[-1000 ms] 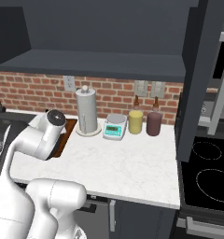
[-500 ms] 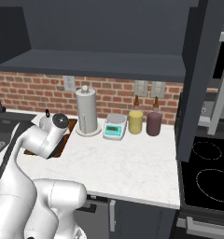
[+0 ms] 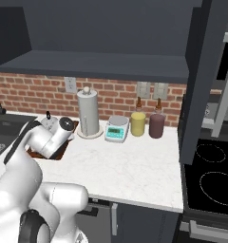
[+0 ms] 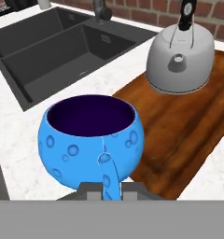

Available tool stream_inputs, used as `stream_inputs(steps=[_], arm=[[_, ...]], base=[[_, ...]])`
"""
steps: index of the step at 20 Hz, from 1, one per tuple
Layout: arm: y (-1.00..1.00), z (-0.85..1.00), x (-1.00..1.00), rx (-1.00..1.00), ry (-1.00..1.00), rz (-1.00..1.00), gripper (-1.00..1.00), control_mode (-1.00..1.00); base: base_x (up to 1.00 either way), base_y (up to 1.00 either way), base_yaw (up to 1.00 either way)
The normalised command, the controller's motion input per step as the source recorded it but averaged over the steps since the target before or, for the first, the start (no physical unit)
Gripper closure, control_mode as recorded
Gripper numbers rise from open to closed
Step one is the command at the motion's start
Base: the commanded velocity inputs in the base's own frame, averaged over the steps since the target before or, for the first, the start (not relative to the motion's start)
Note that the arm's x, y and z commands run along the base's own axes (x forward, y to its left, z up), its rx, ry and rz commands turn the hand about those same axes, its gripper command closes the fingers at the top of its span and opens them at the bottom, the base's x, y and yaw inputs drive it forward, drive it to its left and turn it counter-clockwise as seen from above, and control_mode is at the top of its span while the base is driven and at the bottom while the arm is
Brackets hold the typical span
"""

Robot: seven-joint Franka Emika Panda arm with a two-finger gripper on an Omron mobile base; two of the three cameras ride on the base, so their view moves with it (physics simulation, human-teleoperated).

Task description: Pick the kettle from the counter and place it on the tray. Then pick the mug from the cabinet and place it on the tray. Then close the cabinet doors.

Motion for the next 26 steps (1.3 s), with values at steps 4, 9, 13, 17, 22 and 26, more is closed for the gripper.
stream_inputs(steps=[4, 9, 13, 17, 22, 26], arm=[[0.03, -0.2, 0.3, 0.0, 0.01, 0.0, 1.0, -1.0], [0.05, -0.24, 0.24, 0.0, 0.0, 0.0, 1.0, -1.0], [0.1, -0.32, 0.28, 0.0, 0.0, 0.0, 1.0, -1.0], [0.17, -0.26, 0.22, 0.0, 0.0, 0.0, 1.0, -1.0], [0.15, -0.24, 0.21, 0.0, 0.0, 0.01, 1.0, -1.0], [0.05, -0.2, 0.23, 0.0, 0.0, 0.02, 1.0, -1.0]], base=[[0.0, 0.0, 0.0], [0.0, 0.0, 0.0], [0.0, 0.0, 0.0], [0.0, 0.0, 0.0], [0.0, 0.0, 0.0], [0.0, 0.0, 0.0]])
